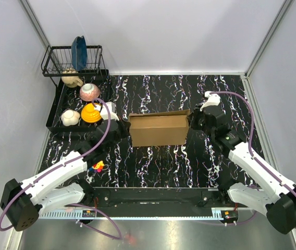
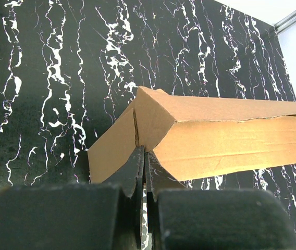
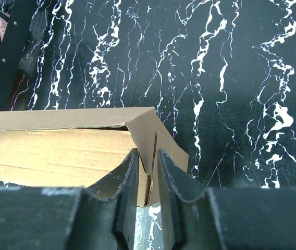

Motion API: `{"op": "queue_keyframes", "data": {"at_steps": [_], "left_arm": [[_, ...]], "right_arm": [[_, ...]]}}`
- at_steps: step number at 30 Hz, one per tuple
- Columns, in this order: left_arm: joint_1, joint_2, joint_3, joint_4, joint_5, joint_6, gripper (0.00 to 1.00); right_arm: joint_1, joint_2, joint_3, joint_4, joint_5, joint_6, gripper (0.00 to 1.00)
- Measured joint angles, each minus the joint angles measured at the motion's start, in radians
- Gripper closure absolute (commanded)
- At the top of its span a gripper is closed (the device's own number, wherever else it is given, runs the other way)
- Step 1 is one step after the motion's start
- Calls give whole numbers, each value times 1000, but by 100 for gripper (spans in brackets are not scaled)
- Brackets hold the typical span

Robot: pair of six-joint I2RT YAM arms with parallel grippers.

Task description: Fold the paper box

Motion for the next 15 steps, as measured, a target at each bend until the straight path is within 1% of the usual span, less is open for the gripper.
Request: {"op": "queue_keyframes", "data": {"at_steps": [6,10,13,15], "left_arm": [[-3,7,11,-13,-3,1,100],[-3,13,17,-18,-3,1,100],[-8,17,20,-18,-5,1,100],[-10,19,21,-18,-6,2,100]], "right_arm": [[0,2,0,8,1,-3,80],[0,2,0,10,1,-5,90],[0,2,0,12,2,-9,100],[0,2,0,13,2,-13,100]]}}
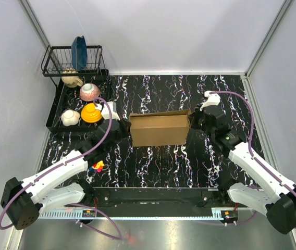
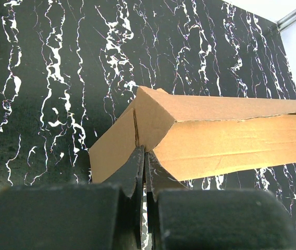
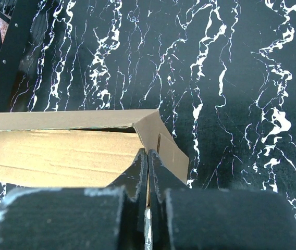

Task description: Fold the paper box

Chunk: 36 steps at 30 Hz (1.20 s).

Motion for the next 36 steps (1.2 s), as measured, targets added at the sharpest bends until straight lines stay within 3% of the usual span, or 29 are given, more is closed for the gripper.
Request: {"op": "queue_keyframes", "data": {"at_steps": [15,36], "left_arm": [[-9,0,-1,1,-4,-2,100],[-15,0,-59,108,-19,-40,100]], "right_arm": [[0,-69,-85,64,1,11,100],[0,-166,-247,201,16,157,100]]}}
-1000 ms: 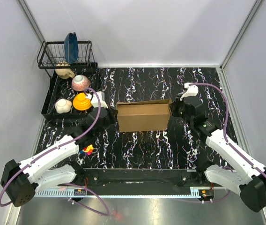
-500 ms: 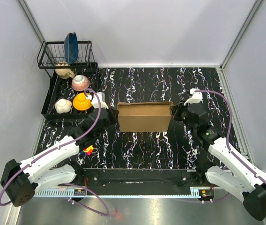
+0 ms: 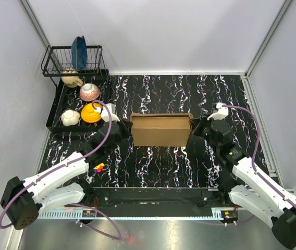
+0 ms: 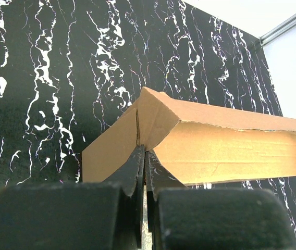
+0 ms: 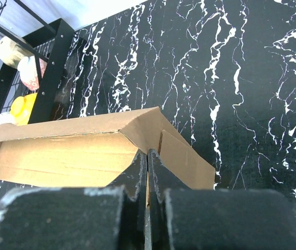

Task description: Fold the paper box

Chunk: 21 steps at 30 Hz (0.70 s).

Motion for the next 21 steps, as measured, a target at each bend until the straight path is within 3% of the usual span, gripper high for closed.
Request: {"op": "queue_keyframes", "data": {"at_steps": [16,21], "left_arm": [[-2,0,-55,98,-24,-22,100],[-5,0,-59,108,-28,-22,100]], "right_arm": [[-4,25,2,6,10,105,100],[-6,2,3,-31,8,132,71]]}}
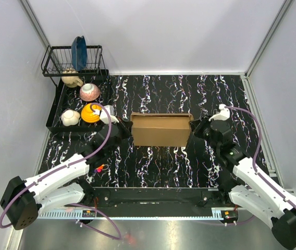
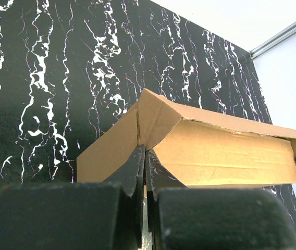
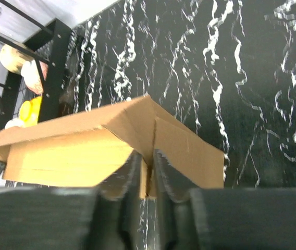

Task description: Fold the paper box

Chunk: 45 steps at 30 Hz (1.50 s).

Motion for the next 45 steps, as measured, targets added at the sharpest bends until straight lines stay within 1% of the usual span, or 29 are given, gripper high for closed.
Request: {"op": "queue_keyframes", "data": {"at_steps": [3,4,5,11,15,20,24,27,30,31,34,35,36,38,40,41,42,44,45], "left_arm": [[-3,2,0,1,0,0,100],[-3,3,0,2,0,0,100],[-3,5,0,3,-1,0,100],[-3,11,7,0,-2,1,100],[-6,16,14,-6,-5,3,100],[-6,19,21,-16,-9,6,100],[-7,19,33,-33,-10,9,100],[-8,20,40,-42,-11,12,100],[-8,21,46,-52,-11,13,100],[-8,21,47,-54,-11,13,100],[-8,26,53,-60,-11,17,100],[-8,26,55,-62,-11,18,100],[-8,26,57,-66,-11,19,100],[-8,26,58,-69,-10,20,100],[-10,26,59,-69,-10,20,100],[-10,26,59,-69,-9,20,100],[-10,27,59,-69,-9,20,100],[-10,31,62,-70,-10,21,100],[-10,33,64,-71,-10,23,100]], "right_arm": [[3,-24,-2,-70,-5,17,59],[2,-30,0,-87,-6,19,53],[2,-37,3,-107,-5,21,50],[3,-70,42,-229,-6,14,42],[3,-75,78,-302,-6,-18,39],[4,-67,138,-365,-5,-70,39],[4,-50,183,-364,-5,-104,39],[4,-38,204,-363,-5,-122,41],[4,14,236,-356,-5,-142,48],[4,30,242,-354,-5,-148,54],[4,69,245,-349,-5,-162,62],[4,78,245,-349,-5,-164,68],[4,83,245,-348,-6,-166,71],[5,84,245,-345,-9,-171,74],[8,84,245,-341,-10,-172,72],[8,84,245,-340,-10,-172,65],[8,84,245,-340,-10,-172,60],[8,84,245,-341,-6,-172,52],[8,84,245,-341,-5,-174,52]]}}
